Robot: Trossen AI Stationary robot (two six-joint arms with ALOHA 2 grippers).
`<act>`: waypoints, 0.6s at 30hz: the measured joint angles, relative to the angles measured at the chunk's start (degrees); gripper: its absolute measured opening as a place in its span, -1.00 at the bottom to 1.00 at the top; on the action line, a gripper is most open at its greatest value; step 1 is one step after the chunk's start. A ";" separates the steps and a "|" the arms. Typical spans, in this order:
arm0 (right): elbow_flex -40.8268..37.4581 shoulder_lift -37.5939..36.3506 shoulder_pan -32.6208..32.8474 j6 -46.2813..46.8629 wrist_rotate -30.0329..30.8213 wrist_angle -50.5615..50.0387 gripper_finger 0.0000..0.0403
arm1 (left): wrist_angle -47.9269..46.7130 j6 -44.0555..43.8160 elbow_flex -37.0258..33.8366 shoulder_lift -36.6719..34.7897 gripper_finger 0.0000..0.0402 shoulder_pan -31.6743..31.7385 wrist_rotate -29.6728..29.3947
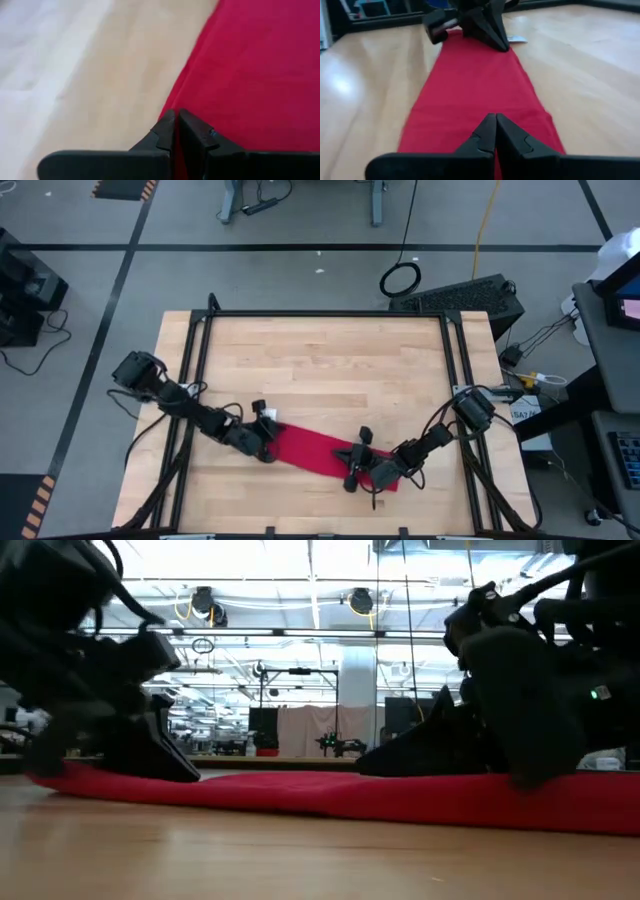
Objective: Roll towel
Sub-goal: Roll the red towel
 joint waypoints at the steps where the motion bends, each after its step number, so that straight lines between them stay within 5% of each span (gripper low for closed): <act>1: 0.00 -0.08 -0.10 -0.32 0.65 0.02 -0.99 | 0.32 0.97 -0.31 0.01 -0.86 0.64 -0.81; 10: 0.50 -4.59 -3.25 -7.72 3.17 5.98 -0.99 | 9.31 20.91 -0.21 -3.31 -0.86 6.68 -0.85; 14: 2.89 -5.46 -5.67 -10.65 -1.63 5.55 -0.99 | 8.66 19.01 0.04 -9.50 -0.86 7.06 0.70; 18: 5.95 -5.46 -7.99 -8.50 -11.05 -3.52 -0.99 | 1.89 7.80 0.09 -15.40 -0.86 4.82 10.54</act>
